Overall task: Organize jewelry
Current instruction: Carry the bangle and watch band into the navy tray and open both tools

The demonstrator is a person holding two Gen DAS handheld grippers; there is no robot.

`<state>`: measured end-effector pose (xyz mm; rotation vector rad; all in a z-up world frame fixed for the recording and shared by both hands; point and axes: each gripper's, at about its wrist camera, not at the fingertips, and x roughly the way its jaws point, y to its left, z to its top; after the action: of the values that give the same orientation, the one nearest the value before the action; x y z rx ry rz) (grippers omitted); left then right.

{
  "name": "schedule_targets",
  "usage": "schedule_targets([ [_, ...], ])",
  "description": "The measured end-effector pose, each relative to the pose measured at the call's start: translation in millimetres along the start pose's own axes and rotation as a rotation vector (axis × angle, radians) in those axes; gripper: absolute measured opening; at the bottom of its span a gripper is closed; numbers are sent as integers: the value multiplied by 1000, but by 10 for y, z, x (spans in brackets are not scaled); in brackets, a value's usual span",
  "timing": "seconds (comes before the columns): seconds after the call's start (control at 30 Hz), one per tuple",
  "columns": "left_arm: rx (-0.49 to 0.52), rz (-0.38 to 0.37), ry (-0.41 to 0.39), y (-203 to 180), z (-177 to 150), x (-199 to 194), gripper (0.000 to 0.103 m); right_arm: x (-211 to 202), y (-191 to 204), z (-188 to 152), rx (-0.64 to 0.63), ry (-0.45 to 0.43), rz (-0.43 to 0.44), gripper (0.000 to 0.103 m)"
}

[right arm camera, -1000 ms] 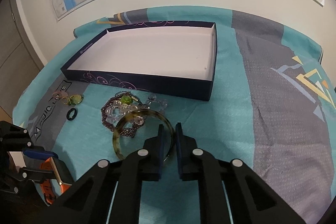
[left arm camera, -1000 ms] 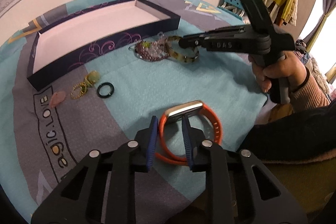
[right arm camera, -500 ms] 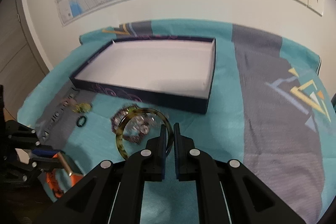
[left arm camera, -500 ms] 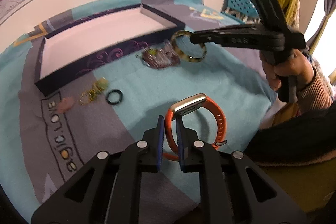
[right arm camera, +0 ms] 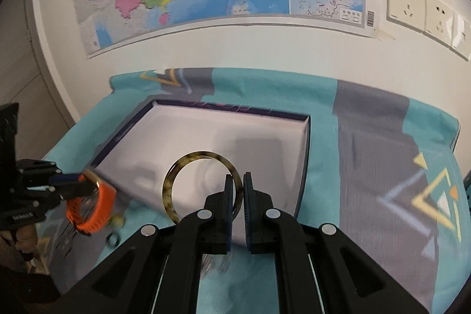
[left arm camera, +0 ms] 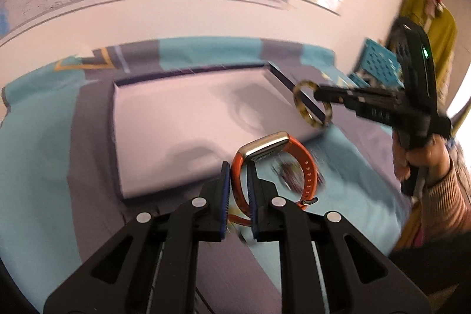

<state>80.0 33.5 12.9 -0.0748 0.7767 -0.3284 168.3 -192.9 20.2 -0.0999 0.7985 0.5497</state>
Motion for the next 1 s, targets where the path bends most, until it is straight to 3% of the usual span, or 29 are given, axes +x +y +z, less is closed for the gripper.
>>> schedule_targets([
  [0.33,-75,88,30,372,663,633,12,742,-41,429,8,80,-36,5],
  [0.63,-113,132,120,641,885,1205,12,1172,-36,600,14,138,-70,5],
  [1.0,-129,165,189,684,982,1474,13,1391,-73,674,29,196,-94,6],
])
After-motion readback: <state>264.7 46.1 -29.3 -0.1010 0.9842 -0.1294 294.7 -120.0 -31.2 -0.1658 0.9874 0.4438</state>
